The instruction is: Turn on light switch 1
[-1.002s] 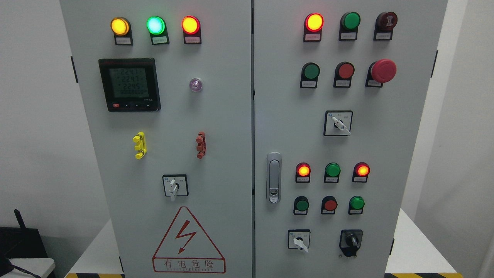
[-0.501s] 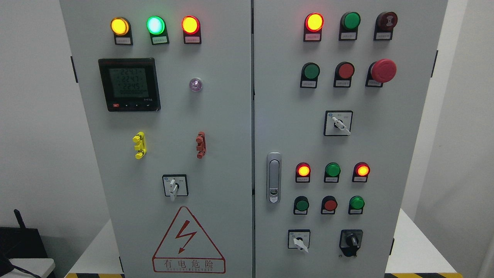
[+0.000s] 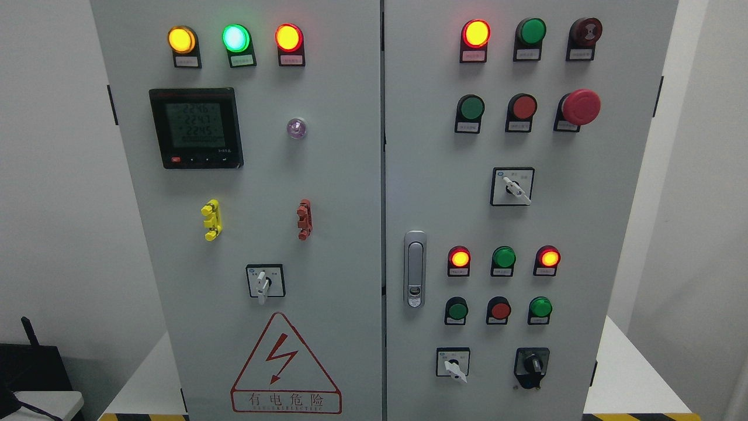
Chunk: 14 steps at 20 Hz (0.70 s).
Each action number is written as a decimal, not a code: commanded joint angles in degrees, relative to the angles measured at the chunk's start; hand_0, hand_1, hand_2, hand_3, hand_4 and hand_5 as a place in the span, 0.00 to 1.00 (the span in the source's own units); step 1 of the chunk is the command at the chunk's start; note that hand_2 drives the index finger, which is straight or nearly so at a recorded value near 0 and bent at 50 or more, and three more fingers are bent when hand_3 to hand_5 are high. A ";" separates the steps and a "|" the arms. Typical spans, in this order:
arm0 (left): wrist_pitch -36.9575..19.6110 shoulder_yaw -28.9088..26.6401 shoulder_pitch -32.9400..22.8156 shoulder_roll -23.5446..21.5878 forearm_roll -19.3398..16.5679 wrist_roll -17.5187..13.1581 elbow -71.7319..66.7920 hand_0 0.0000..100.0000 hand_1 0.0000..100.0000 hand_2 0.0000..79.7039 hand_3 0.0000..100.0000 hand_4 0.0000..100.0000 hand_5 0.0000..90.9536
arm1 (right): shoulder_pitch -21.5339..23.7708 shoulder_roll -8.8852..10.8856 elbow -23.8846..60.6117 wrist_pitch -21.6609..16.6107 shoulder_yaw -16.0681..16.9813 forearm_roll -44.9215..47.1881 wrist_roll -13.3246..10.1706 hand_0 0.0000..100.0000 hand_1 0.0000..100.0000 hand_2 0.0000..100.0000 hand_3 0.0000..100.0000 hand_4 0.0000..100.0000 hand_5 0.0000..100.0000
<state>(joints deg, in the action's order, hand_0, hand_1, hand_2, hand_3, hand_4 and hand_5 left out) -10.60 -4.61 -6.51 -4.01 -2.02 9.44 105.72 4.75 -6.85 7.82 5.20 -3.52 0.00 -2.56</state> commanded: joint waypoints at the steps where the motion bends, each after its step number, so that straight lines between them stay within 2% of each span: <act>1: 5.57 12.86 4.04 3.21 -4.04 4.53 3.70 0.00 0.36 0.55 0.70 0.77 0.75 | 0.00 0.00 0.00 -0.01 0.00 1.05 0.01 0.12 0.39 0.00 0.00 0.00 0.00; 8: 14.01 15.07 7.55 7.78 -6.33 5.85 3.97 0.00 0.38 0.60 0.72 0.79 0.78 | 0.00 0.00 0.00 -0.01 0.00 0.97 0.01 0.12 0.39 0.00 0.00 0.00 0.00; 14: 19.56 14.98 11.42 8.93 -8.61 10.68 3.97 0.00 0.42 0.63 0.74 0.81 0.80 | 0.00 0.00 0.00 -0.01 0.00 1.05 0.01 0.12 0.39 0.00 0.00 0.00 0.00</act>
<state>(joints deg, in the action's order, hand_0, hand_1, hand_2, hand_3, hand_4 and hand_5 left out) 6.72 5.99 1.37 1.09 -8.52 18.25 108.54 4.75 -6.86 7.82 5.20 -3.51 0.00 -2.56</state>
